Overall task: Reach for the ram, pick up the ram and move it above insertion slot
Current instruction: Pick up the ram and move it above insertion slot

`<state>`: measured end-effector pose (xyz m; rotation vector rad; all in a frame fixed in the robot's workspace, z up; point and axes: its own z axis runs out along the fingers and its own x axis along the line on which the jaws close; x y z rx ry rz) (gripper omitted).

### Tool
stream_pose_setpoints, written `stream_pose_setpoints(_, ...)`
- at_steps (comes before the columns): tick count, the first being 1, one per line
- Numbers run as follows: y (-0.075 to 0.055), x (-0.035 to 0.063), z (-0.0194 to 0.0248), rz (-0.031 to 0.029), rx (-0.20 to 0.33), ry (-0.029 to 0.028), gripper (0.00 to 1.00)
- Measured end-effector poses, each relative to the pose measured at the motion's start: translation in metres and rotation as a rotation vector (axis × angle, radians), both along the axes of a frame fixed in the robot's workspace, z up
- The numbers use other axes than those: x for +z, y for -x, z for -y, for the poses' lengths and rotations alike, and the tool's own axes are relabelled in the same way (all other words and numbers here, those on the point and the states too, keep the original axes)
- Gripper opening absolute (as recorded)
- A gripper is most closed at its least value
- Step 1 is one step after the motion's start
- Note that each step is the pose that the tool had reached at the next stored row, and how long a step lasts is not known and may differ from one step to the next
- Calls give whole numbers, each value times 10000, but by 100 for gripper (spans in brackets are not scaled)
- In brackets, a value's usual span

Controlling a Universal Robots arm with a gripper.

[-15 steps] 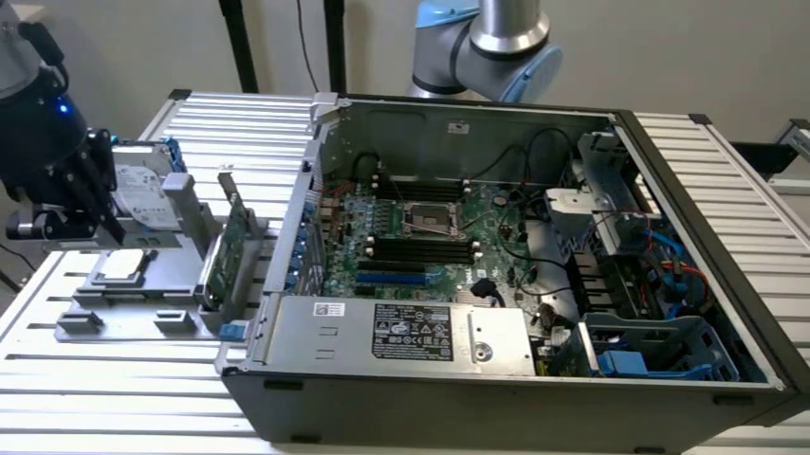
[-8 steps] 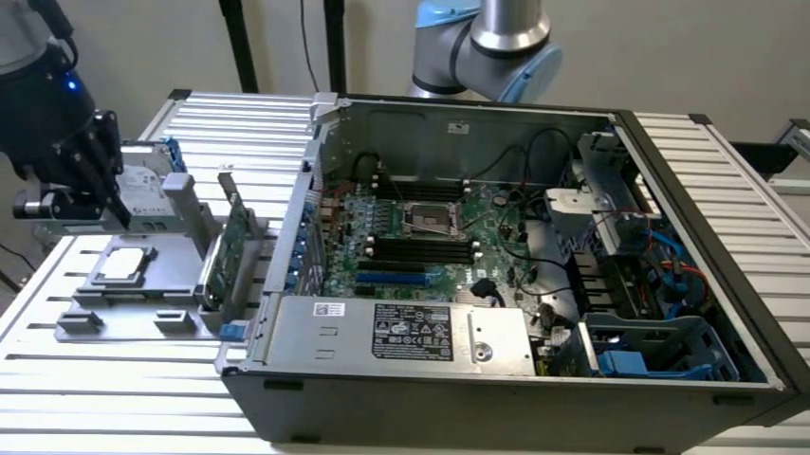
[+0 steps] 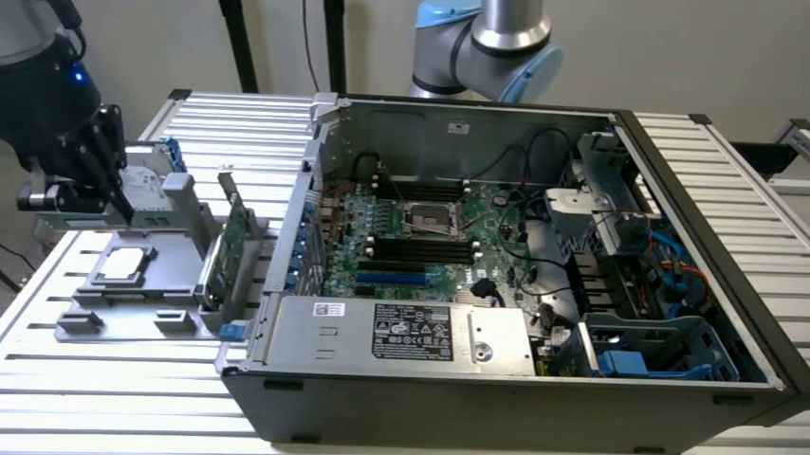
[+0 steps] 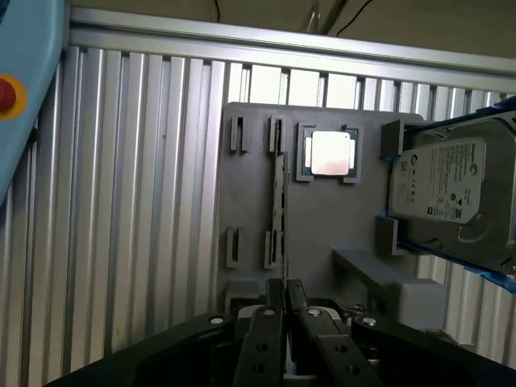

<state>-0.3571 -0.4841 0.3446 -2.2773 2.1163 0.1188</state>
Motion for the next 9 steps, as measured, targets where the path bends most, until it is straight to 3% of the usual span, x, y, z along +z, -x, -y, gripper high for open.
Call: stream_pose_setpoints(9,-315,291,-42,1,-1,0,13)
